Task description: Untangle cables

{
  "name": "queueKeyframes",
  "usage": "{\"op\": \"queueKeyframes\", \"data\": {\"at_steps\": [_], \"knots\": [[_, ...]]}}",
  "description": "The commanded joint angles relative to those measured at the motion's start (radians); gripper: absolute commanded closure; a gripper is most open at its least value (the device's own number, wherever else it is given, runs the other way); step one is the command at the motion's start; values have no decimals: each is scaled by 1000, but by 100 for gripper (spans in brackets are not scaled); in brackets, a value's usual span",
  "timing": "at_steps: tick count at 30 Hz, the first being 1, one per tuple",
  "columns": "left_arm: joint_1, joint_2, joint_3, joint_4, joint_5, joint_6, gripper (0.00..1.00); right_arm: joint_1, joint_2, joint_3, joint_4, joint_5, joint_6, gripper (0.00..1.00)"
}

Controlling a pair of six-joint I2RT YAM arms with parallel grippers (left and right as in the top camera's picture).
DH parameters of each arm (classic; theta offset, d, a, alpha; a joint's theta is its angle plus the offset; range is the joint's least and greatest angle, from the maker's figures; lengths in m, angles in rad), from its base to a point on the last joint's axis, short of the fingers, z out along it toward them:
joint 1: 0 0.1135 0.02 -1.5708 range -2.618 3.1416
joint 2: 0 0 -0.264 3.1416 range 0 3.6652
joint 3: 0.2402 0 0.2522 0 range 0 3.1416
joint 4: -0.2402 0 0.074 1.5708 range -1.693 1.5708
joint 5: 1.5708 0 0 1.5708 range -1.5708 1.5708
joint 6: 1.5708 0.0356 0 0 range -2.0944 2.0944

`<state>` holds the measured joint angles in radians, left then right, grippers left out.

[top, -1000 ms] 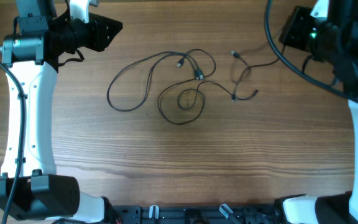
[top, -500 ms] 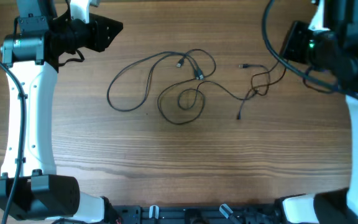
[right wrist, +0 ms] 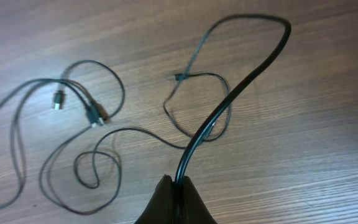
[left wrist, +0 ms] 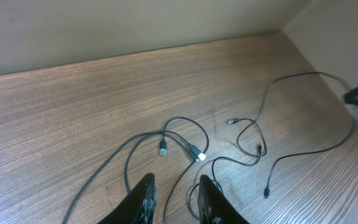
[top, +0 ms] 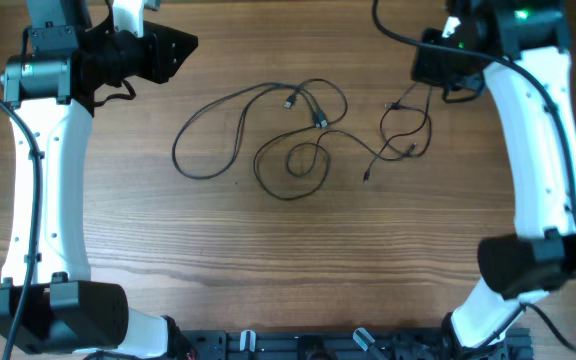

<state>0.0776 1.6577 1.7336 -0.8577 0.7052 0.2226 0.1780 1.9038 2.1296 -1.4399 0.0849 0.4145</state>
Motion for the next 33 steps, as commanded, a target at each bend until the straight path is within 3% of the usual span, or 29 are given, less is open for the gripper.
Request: {"op": "queueKeyframes", "data": {"at_steps": [1,10,19,33], "knots": [[-4,8,-2,0,16,9,76,1,100,13,15,31,5,95],[-4,8,-2,0,16,9,74,1,251,7,14,30,8,96],[-4,8,-2,-1,16,8,71,3,284,-84,41,41,80,95],[-4,8,-2,0,16,8,71,22,284,-288,155,-91,-11,96]]}}
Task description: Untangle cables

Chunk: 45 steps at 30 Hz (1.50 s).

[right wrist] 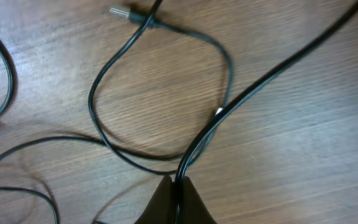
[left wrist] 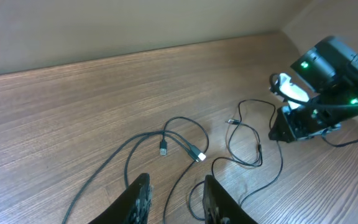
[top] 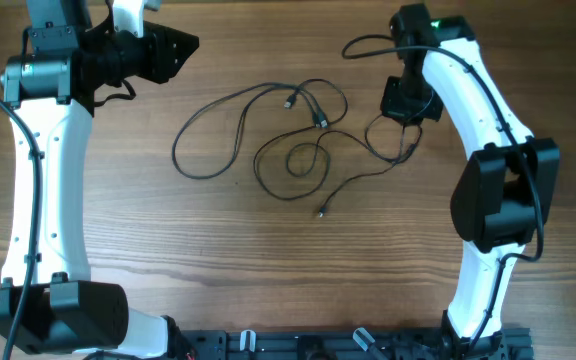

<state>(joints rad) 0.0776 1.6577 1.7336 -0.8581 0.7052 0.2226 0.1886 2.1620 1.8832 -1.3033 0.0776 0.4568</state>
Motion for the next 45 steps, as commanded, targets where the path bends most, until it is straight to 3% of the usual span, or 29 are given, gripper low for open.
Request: {"op": "queueKeyframes", "data": {"at_steps": [1,19,21,22,30,45], "knots": [[-4,8,-2,0,16,8,71,13,26,-51,21,-92,-60,95],[-4,8,-2,0,17,8,71,35,26,-195,132,-118,-195,95],[-4,8,-2,-1,17,8,71,35,26,-195,132,-126,-205,86],[-4,8,-2,-1,17,8,71,35,26,-195,132,-136,-216,76],[-4,8,-2,0,17,8,71,35,26,-195,125,-185,-261,45],[-4,8,-2,0,39,9,71,35,26,-279,195,-184,-249,43]]}}
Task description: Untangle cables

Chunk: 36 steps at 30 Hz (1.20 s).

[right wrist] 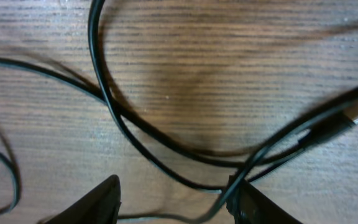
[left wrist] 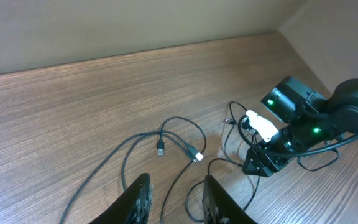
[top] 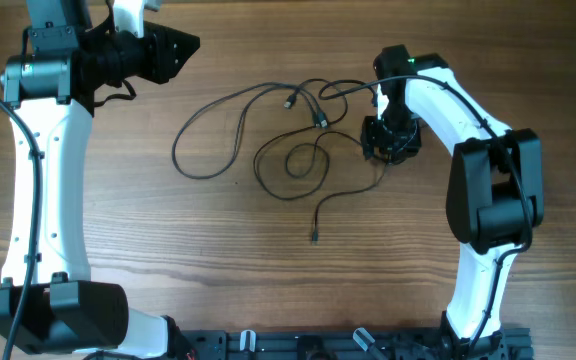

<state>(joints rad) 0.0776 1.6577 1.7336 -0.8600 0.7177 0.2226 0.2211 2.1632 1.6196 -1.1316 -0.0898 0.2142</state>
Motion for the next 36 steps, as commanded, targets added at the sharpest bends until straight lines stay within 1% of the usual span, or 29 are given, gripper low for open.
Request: {"op": "queueKeyframes", "data": {"at_steps": [1,7,12,17,22,23,24,25,26,27,36], "knots": [[-4,8,-2,2,27,9,71,2,25,-16,31,-17,-6,42],[-4,8,-2,2,27,9,71,2,25,-17,80,-17,-36,39],[-4,8,-2,2,27,8,71,2,33,-31,117,-17,-39,39],[-4,8,-2,2,27,8,71,2,66,-31,126,-17,-39,41],[-4,8,-2,2,27,9,71,2,71,-32,134,-17,-38,46],[-4,8,-2,2,27,8,71,2,71,-32,134,-17,-38,50],[-4,8,-2,2,27,9,71,2,71,-32,136,-17,-33,59],[-4,8,-2,2,27,9,71,2,71,-32,137,-16,-31,73],[-4,8,-2,2,27,9,71,2,71,-32,140,-17,-29,89],[-4,8,-2,2,27,9,71,2,71,-31,142,-17,-27,95],[-4,8,-2,-2,26,9,71,2,70,-31,154,-18,-6,96]]}}
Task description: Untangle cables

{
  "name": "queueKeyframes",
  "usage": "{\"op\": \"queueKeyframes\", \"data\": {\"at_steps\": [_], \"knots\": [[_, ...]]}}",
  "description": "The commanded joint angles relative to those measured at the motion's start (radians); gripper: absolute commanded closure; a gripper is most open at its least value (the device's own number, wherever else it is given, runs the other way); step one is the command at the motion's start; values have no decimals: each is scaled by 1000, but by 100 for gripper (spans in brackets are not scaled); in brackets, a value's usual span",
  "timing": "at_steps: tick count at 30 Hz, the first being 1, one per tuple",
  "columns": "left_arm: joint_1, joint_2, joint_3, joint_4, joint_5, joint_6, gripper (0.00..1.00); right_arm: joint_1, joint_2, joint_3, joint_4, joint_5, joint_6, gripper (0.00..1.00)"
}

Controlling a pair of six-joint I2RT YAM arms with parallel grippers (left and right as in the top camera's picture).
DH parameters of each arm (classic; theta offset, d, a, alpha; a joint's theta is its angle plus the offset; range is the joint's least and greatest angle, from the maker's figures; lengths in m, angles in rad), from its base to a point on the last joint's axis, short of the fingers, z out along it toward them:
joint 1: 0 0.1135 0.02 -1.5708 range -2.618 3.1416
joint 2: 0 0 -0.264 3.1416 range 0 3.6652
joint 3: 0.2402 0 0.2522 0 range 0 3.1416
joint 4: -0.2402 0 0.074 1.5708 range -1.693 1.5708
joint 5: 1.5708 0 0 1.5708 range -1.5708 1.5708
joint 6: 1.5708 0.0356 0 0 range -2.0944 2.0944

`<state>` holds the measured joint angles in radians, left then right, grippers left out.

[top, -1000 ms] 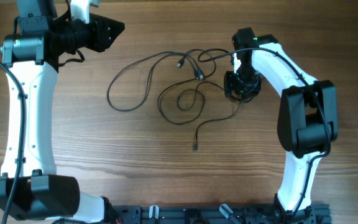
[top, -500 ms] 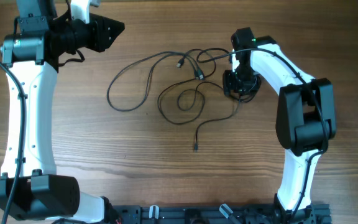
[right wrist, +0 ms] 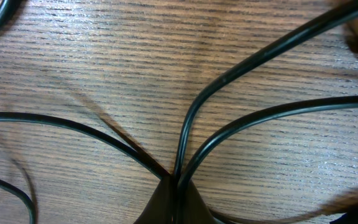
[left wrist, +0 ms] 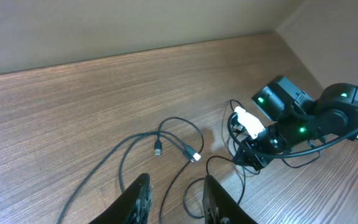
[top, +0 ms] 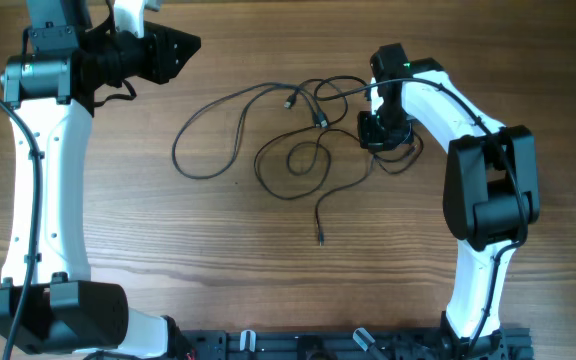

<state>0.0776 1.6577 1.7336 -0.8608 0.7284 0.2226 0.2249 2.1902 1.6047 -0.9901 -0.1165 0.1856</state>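
Black cables lie tangled in the middle of the wooden table [top: 168, 260]. A long loop [top: 180, 160] runs left; its plugs [top: 290, 101] lie near the back. A thin cable's free end [top: 320, 238] points toward the front. My right gripper [top: 376, 138] is down at the tangle's right side, shut on black cable strands [right wrist: 222, 78] that fan out from its tips [right wrist: 176, 183]. My left gripper [top: 190, 44] hangs high at the back left, open [left wrist: 174, 202] and holding nothing; the plugs [left wrist: 157, 150] lie beyond its fingers.
The right arm [left wrist: 291, 124] reaches across the table's right half. The left arm's white links [top: 43, 170] stand along the left edge. A black rail [top: 348, 345] runs along the front edge. A wall [left wrist: 135, 25] borders the far side.
My right gripper was open with strands lying between its fingers; it is now shut on them and sits slightly farther back. The left gripper has not moved.
My right gripper held a cable raised at the back right. Then it was closer to the tangle, still shut on it. Then it was down on the table, open over crossing strands. Now it grips them. The thin cable's free end has shifted frontward and left.
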Motion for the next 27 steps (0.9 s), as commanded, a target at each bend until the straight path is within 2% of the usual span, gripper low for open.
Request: {"op": "queueKeyframes", "data": {"at_steps": [1,15,22,27], "knots": [[-4,8,-2,-1,16,9,71,-2,43,-16,15,8,26,95],[-4,8,-2,-6,15,9,70,-2,-3,88,1,-5,79,95],[-4,8,-2,-6,15,9,70,-2,-102,106,3,-5,78,95],[-4,8,-2,-6,15,9,68,-2,-187,206,-8,-21,80,95]]}}
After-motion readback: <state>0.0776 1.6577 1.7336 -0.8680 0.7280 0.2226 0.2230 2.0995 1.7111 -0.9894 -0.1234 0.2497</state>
